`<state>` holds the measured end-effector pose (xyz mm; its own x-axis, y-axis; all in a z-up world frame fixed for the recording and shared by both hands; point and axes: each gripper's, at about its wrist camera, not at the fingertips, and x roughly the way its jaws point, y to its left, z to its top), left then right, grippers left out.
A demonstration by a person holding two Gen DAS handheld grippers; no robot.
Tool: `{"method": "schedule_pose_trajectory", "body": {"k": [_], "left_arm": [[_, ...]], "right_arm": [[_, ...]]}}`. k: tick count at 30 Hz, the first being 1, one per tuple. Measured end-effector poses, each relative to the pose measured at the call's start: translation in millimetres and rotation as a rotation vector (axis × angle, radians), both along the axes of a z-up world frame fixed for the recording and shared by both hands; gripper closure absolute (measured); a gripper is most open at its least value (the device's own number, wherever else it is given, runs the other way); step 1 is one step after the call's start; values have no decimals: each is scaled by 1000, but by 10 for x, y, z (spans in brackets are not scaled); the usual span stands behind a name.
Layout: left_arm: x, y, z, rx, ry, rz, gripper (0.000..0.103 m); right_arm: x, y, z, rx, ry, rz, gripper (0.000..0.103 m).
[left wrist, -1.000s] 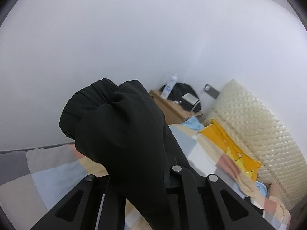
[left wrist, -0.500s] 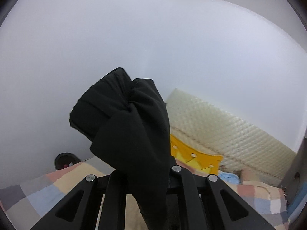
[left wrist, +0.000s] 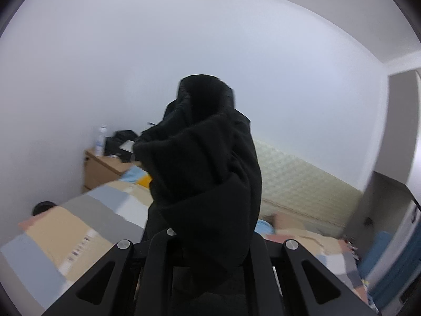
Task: Fold large clothes
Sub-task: 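Lift the sleeve cuff up with the left gripper, then lay the held sleeve across the jacket body and open the left gripper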
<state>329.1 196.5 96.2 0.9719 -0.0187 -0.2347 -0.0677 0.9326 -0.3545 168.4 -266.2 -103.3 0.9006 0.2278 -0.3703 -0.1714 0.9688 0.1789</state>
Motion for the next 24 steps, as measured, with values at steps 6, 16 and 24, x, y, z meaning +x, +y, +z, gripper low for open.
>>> {"method": "schedule_pose_trajectory", "body": {"k": [6, 16, 24], "left_arm": [[210, -877, -70, -5, 20, -137, 92], [383, -2269, -735, 178, 119, -281, 92], [612, -2782, -1316, 255, 154, -356, 92]], "right_arm": [[25, -134, 78, -37, -26, -49, 0], [148, -433, -49, 57, 8, -82, 0], [203, -568, -76, 110, -28, -149, 0]]}}
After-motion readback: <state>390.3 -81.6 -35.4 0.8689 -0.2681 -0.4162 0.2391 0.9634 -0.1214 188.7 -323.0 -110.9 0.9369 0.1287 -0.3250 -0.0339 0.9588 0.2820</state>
